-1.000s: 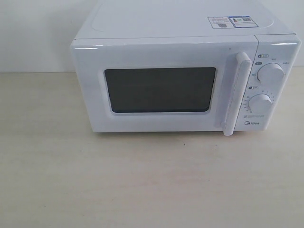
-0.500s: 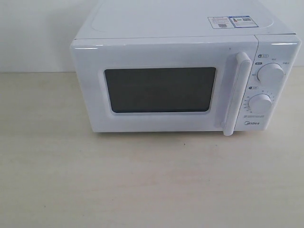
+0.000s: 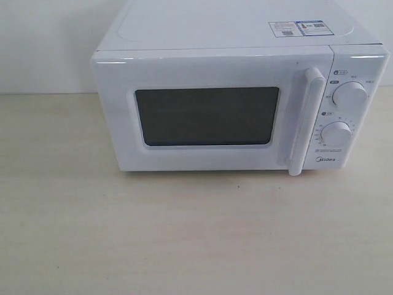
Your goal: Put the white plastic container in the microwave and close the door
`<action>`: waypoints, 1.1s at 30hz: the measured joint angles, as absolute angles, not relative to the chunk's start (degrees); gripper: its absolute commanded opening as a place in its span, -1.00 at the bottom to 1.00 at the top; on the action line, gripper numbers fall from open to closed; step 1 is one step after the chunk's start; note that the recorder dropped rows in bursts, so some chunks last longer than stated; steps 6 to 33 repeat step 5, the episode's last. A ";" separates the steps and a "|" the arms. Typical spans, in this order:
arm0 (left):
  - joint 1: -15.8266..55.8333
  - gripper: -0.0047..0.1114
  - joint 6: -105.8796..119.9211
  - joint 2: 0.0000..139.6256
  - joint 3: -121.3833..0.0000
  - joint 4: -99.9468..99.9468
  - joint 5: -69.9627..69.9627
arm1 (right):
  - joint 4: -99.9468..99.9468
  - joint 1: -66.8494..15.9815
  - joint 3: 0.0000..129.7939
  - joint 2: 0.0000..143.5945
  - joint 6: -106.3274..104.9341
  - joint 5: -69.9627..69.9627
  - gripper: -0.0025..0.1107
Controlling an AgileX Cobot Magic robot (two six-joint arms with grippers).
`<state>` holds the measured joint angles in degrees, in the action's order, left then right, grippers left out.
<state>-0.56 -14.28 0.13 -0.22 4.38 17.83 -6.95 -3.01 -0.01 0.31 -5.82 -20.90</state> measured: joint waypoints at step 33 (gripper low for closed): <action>-0.56 -0.85 -14.28 0.13 -0.22 4.38 17.83 | -6.95 -3.01 -0.01 0.31 -5.93 -20.90 -0.96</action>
